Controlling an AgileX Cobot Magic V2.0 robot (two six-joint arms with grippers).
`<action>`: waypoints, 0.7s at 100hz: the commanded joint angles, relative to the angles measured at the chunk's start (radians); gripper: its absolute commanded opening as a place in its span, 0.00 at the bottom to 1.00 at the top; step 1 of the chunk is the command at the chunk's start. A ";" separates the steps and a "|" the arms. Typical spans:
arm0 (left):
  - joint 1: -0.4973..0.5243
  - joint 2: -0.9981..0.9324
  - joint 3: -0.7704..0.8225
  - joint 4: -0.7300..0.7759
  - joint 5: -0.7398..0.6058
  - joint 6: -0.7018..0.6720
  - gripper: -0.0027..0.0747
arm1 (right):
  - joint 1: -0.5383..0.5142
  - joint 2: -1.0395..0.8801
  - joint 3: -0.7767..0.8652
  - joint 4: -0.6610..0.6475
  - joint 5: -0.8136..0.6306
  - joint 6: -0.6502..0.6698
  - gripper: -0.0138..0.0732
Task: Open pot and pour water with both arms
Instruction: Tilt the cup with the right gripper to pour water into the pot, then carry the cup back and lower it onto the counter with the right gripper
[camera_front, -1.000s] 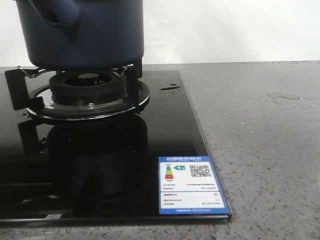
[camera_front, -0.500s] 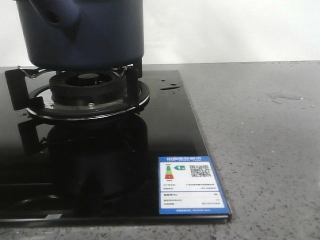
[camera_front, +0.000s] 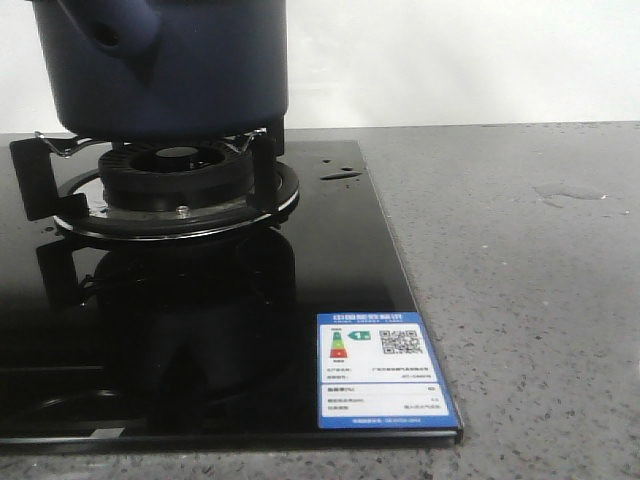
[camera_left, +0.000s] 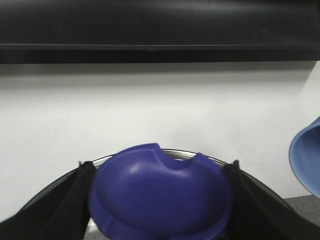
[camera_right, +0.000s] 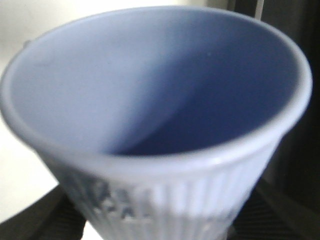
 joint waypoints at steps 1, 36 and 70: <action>0.005 -0.025 -0.035 0.004 -0.105 -0.003 0.51 | 0.005 -0.050 -0.036 -0.049 0.035 0.073 0.56; 0.005 -0.025 -0.035 0.004 -0.105 -0.003 0.51 | -0.003 -0.089 -0.036 0.136 0.058 0.334 0.56; 0.005 -0.025 -0.035 0.004 -0.105 -0.003 0.51 | -0.181 -0.260 0.079 0.406 -0.139 0.523 0.56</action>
